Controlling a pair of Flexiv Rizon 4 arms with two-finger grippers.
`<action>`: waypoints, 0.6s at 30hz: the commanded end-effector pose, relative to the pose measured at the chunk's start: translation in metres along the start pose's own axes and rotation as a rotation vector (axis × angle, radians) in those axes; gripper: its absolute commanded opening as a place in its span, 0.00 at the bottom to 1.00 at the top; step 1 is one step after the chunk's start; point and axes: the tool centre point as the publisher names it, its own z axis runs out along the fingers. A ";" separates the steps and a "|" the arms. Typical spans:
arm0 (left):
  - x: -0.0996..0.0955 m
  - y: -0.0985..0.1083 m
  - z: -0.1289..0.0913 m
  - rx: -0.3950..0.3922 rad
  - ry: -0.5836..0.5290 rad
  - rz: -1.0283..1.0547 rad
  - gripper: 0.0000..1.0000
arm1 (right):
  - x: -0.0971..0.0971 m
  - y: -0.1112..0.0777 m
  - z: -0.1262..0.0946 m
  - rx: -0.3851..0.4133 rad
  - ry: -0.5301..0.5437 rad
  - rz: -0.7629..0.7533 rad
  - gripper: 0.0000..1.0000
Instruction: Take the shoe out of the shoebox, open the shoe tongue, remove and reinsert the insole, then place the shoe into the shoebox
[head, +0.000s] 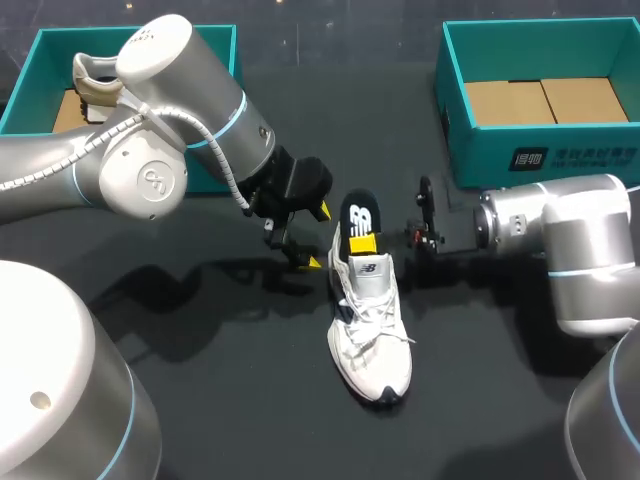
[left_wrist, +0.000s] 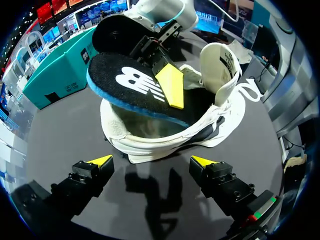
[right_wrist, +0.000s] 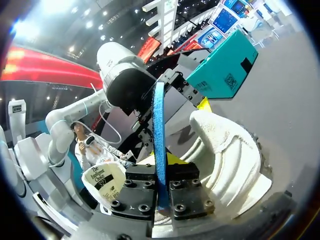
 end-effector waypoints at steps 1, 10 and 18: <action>0.000 -0.001 0.001 -0.004 0.000 0.000 1.00 | 0.008 -0.012 0.001 -0.018 -0.017 0.008 0.00; 0.000 -0.001 0.001 -0.004 0.000 0.000 1.00 | 0.014 0.000 0.005 -0.001 -0.019 -0.032 0.18; 0.000 -0.001 0.001 -0.004 0.000 0.000 1.00 | 0.015 0.022 0.001 0.019 -0.042 -0.081 0.24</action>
